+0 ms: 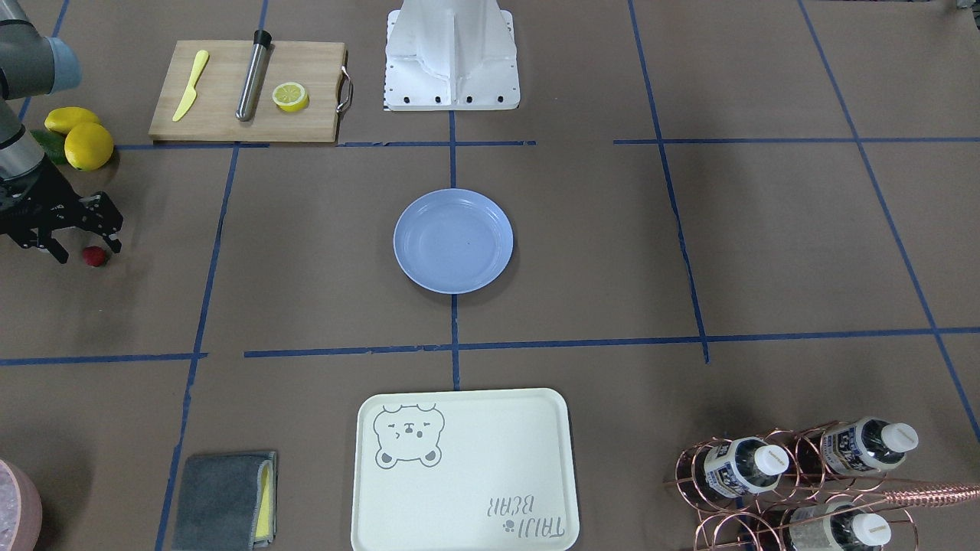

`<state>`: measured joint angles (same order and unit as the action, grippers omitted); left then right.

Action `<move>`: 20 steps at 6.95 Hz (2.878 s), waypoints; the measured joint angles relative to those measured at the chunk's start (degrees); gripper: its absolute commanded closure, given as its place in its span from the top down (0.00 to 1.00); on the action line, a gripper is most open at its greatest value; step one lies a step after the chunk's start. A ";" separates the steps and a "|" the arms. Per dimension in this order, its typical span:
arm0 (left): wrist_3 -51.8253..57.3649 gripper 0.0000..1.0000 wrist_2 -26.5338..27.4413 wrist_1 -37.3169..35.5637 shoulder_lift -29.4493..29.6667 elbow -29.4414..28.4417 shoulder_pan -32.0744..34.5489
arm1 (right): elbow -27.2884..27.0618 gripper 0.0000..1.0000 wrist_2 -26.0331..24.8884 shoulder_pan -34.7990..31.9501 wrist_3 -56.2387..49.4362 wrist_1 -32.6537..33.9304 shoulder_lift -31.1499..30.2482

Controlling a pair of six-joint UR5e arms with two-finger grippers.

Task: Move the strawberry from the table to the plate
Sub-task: 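Lower the right gripper onto the red strawberry and close it, then carry the strawberry with the right gripper over the blue plate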

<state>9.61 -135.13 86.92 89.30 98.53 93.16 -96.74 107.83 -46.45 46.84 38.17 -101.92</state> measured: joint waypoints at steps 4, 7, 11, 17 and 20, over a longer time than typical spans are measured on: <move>-0.03 1.00 0.04 0.00 -0.06 -0.15 0.00 | 1.72 0.72 -0.46 -0.01 -0.37 0.03 1.12; -0.03 1.00 -0.04 0.00 -0.09 -0.18 -0.02 | 1.46 0.61 -0.45 -0.12 -0.51 0.06 0.72; -0.03 1.00 -0.05 0.00 -0.09 -0.18 0.00 | 0.96 0.00 0.18 -0.05 -0.37 0.02 0.76; -0.27 1.00 0.25 -0.02 -0.07 -0.31 -0.08 | -16.33 0.00 0.53 7.73 13.59 41.94 26.77; -0.29 1.00 0.36 -0.01 -0.02 -0.34 -0.09 | -1.20 0.00 -8.29 17.04 26.71 55.21 52.95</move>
<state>9.32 -134.77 86.92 89.28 98.19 93.08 -97.94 99.54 -29.41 73.55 93.38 -48.98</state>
